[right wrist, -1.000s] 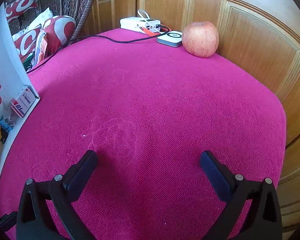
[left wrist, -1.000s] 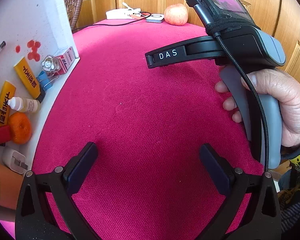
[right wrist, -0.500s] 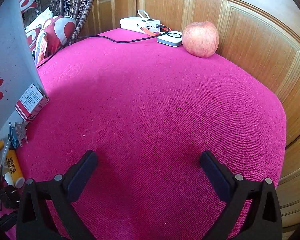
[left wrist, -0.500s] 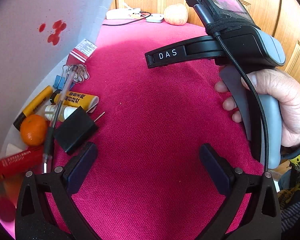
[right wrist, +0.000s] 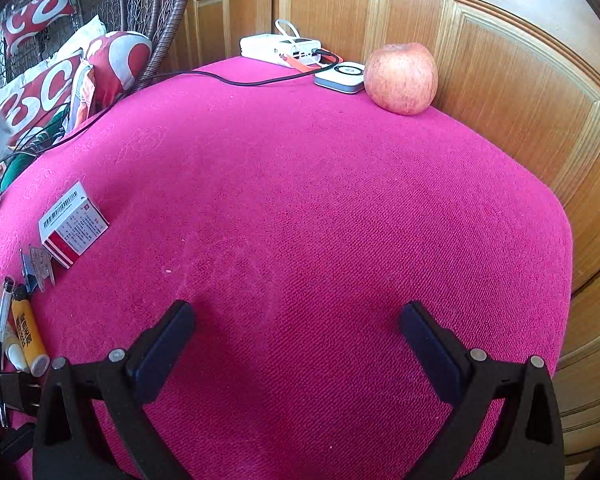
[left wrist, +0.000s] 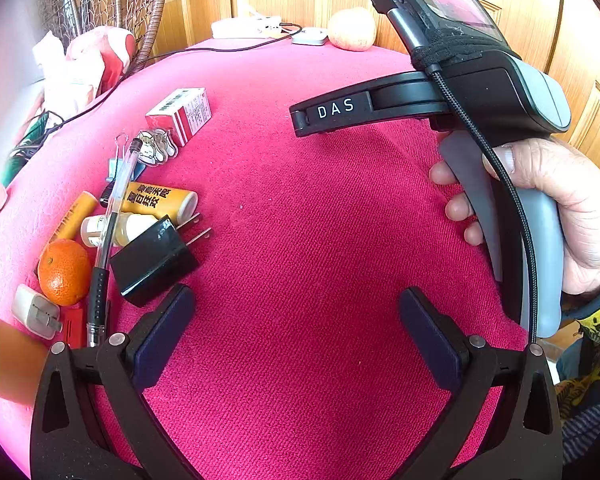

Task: Organize rigid objects

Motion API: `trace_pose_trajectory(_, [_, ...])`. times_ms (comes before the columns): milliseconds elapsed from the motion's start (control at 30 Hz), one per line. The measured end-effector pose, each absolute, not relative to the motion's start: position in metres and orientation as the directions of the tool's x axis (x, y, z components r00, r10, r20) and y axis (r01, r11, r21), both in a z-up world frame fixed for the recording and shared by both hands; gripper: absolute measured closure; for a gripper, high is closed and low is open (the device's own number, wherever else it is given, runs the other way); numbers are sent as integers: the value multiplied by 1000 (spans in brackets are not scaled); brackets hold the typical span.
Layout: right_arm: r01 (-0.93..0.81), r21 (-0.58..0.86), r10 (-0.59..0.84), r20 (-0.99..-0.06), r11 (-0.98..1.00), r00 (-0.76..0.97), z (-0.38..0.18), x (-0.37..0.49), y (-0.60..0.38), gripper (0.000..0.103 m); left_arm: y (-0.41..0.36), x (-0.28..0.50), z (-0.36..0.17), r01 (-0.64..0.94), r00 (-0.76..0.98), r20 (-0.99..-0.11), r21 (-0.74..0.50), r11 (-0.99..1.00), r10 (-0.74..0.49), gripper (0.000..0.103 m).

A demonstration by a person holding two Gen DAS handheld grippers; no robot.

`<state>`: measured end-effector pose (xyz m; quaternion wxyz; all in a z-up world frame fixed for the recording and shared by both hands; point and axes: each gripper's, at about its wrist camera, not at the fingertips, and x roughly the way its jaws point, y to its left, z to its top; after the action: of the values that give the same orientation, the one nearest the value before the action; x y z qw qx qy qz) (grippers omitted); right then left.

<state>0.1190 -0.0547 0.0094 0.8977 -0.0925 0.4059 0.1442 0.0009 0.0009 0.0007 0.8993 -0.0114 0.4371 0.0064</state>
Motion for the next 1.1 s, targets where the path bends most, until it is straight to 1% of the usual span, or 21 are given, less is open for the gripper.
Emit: trace_pose_trajectory(1100, [-335, -45, 189, -751, 941, 633, 10, 119, -55, 0, 1, 1, 1, -22, 618, -786, -15, 1000, 2, 0])
